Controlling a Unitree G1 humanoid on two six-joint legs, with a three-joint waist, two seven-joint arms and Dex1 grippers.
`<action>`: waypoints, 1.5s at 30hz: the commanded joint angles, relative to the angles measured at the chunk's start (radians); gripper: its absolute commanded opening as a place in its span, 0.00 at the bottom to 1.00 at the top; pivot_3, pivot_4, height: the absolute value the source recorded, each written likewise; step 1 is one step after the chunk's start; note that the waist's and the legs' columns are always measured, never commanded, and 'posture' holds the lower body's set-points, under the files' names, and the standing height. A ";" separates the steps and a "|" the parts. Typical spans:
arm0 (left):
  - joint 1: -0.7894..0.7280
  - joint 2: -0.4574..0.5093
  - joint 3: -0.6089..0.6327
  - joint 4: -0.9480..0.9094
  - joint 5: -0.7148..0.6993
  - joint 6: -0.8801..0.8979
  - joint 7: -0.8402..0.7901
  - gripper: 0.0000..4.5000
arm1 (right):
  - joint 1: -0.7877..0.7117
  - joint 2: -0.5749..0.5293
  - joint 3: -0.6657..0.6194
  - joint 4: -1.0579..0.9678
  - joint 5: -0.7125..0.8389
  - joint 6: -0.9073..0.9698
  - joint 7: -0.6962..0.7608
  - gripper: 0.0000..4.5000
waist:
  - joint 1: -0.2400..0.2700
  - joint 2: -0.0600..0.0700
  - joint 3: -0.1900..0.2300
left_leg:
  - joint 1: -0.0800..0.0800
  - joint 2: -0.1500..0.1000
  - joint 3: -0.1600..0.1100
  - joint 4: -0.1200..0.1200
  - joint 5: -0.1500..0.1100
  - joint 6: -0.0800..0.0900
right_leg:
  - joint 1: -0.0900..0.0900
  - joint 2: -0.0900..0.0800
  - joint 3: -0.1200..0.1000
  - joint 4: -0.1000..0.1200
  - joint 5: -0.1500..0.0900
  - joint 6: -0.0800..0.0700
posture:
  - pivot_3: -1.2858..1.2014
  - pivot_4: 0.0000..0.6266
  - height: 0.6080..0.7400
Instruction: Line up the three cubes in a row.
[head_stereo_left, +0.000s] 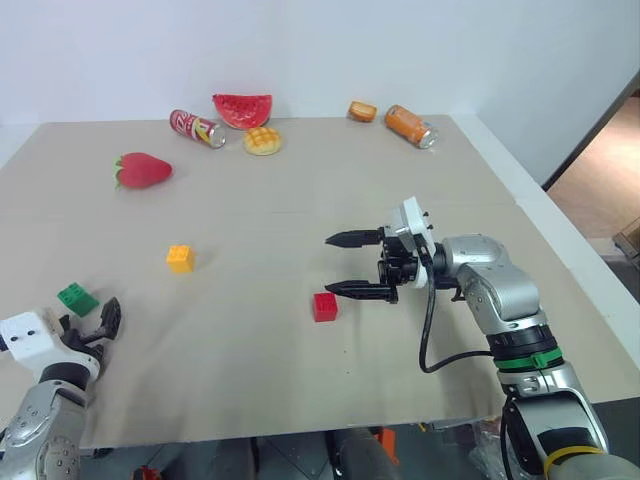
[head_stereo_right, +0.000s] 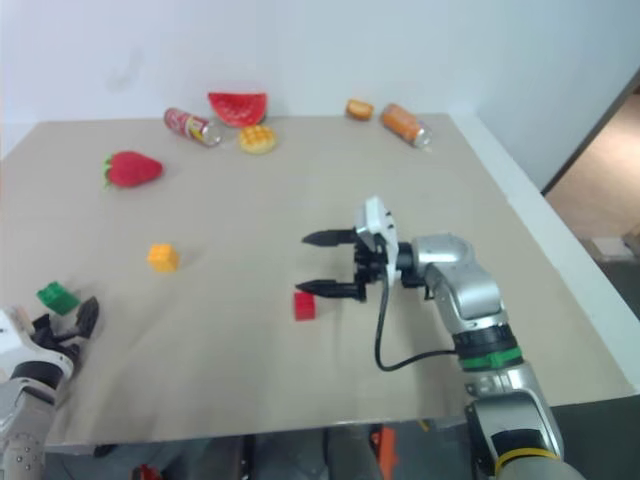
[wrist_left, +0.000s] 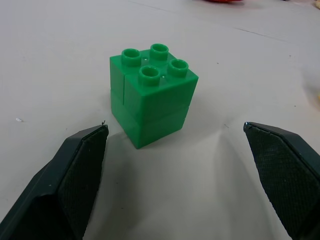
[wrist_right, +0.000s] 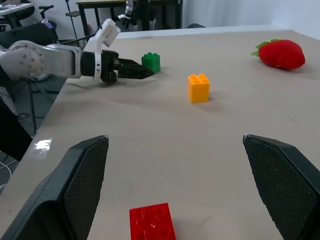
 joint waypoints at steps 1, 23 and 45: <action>-0.035 -0.008 -0.022 0.000 0.017 0.009 0.021 1.00 | -0.004 -0.008 -0.024 -0.020 0.014 -0.012 -0.005 0.99 | 0.003 0.000 0.000 | 0.000 0.000 0.000 0.000 0.000 0.000 | 0.000 0.000 0.000 0.000 0.000 0.000 | 0.52 0.24 1.00; -0.129 -0.033 -0.002 0.071 0.087 0.059 0.158 0.30 | 0.022 -0.014 -0.014 0.000 -0.015 -0.039 -0.039 1.00 | 0.002 0.000 0.000 | 0.000 0.000 -0.001 0.000 0.001 0.000 | 0.001 0.000 0.000 0.000 0.001 0.001 | 0.52 0.24 1.00; -0.283 0.492 -0.106 0.054 -0.170 -0.073 -0.837 0.29 | 0.053 -0.065 -0.069 -0.038 0.008 -0.008 -0.063 1.00 | 0.000 0.000 0.000 | -0.007 0.001 -0.002 -0.003 0.002 -0.005 | -0.007 0.001 -0.002 -0.002 0.001 0.001 | 0.52 0.24 1.00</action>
